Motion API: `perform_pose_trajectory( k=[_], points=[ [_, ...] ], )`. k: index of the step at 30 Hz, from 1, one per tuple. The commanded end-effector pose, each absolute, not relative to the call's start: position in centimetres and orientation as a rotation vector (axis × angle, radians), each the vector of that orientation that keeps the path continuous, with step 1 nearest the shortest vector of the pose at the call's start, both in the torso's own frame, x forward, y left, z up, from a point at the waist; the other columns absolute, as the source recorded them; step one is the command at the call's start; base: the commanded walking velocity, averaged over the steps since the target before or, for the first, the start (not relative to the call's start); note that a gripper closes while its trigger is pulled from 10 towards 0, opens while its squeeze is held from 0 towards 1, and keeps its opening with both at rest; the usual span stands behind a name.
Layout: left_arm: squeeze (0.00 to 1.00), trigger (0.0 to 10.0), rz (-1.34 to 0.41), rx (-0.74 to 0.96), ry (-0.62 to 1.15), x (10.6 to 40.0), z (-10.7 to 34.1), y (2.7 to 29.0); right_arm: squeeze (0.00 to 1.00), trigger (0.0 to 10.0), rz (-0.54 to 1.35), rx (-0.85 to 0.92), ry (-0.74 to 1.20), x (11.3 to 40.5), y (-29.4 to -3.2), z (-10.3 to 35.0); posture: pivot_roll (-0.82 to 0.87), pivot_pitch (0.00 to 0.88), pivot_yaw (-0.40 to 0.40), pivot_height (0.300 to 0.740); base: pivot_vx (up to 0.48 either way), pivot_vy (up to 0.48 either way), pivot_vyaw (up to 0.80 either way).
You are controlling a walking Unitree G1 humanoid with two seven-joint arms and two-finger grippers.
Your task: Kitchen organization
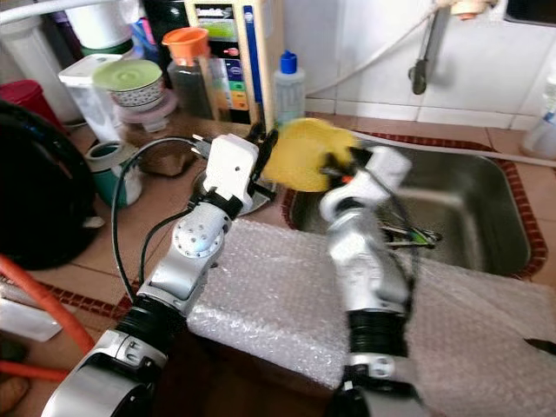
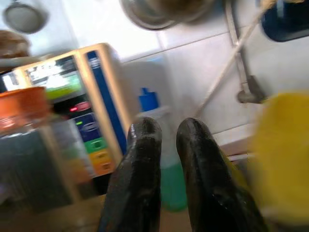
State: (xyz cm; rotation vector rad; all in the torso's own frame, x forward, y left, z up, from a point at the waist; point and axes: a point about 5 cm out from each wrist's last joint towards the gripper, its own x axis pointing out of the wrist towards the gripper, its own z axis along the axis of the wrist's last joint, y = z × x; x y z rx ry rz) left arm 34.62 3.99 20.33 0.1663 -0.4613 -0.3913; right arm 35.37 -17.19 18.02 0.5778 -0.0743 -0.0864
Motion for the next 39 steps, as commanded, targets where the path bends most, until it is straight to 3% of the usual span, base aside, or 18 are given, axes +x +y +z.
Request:
perform_pose_trajectory(
  k=[1, 13, 22, 23, 24, 25, 27, 28, 37, 38, 39],
  points=[
    [1.00, 10.0, -0.387, 0.150, -0.473, 34.5, 20.6, 4.0, 0.00, 0.0, -0.068, 0.576, -0.073, 35.5, -16.4, 18.1, -0.02, 0.000, 0.066, 0.740, 0.000, 0.000, 0.00],
    [1.00, 10.0, -0.390, 0.120, -0.464, 34.5, 20.5, 3.9, 0.00, 0.0, -0.201, 0.445, -0.140, 35.8, -19.3, 18.9, -0.03, 0.000, 0.059, 0.740, 0.000, 0.000, 0.00],
    [1.00, 10.0, -0.349, 0.172, -0.374, 33.5, 17.8, 7.0, 0.00, 0.1, -0.336, 0.270, -0.147, 37.2, -23.1, 18.5, 0.00, 0.000, 0.066, 0.740, 0.000, 0.000, 0.00],
    [1.00, 10.0, -0.345, 0.183, -0.335, 33.1, 16.8, 7.8, 0.00, 3.3, -0.351, 0.236, -0.123, 37.4, -23.6, 17.9, 0.01, 0.000, 0.071, 0.740, 0.000, 0.000, 0.00],
    [1.00, 10.0, -0.344, 0.185, -0.320, 33.0, 16.5, 8.1, 0.00, 3.3, -0.354, 0.220, -0.114, 37.4, -23.7, 17.7, 0.02, 0.000, 0.073, 0.740, 0.000, 0.000, 0.00],
    [1.00, 10.0, -0.346, 0.191, -0.291, 32.8, 15.9, 8.6, 0.00, 9.1, -0.359, 0.181, -0.086, 37.5, -24.0, 17.2, 0.02, 0.000, 0.077, 0.740, 0.000, 0.000, 0.00],
    [1.00, 10.0, -0.348, 0.193, -0.278, 32.7, 15.6, 8.9, 0.00, 9.1, -0.362, 0.160, -0.072, 37.5, -24.1, 16.8, 0.02, 0.000, 0.077, 0.740, 0.000, 0.000, 0.00],
    [1.00, 10.0, -0.354, 0.178, -0.239, 32.2, 14.9, 9.4, 0.00, 10.0, -0.372, 0.114, -0.032, 37.5, -24.5, 16.0, 0.04, 0.000, 0.084, 0.740, 0.000, 0.000, 0.00],
    [1.00, 10.0, -0.354, 0.117, -0.163, 30.9, 13.8, 9.4, 0.00, 10.0, -0.356, -0.176, 0.058, 37.4, -25.7, 14.6, 0.04, 0.000, 0.062, 0.740, 0.000, 0.000, 0.00],
    [1.00, 10.0, -0.351, 0.097, -0.154, 30.8, 13.7, 9.1, 0.43, 10.0, -0.337, -0.211, 0.063, 37.5, -25.7, 14.7, 0.04, 0.000, 0.055, 0.740, 0.000, 0.000, 0.00],
    [1.00, 10.0, -0.351, 0.097, -0.154, 30.8, 13.7, 9.1, 0.43, 10.0, -0.337, -0.211, 0.063, 37.5, -25.7, 14.7, 0.04, 0.000, 0.055, 0.740, 0.000, 0.000, 0.00]
  ],
)
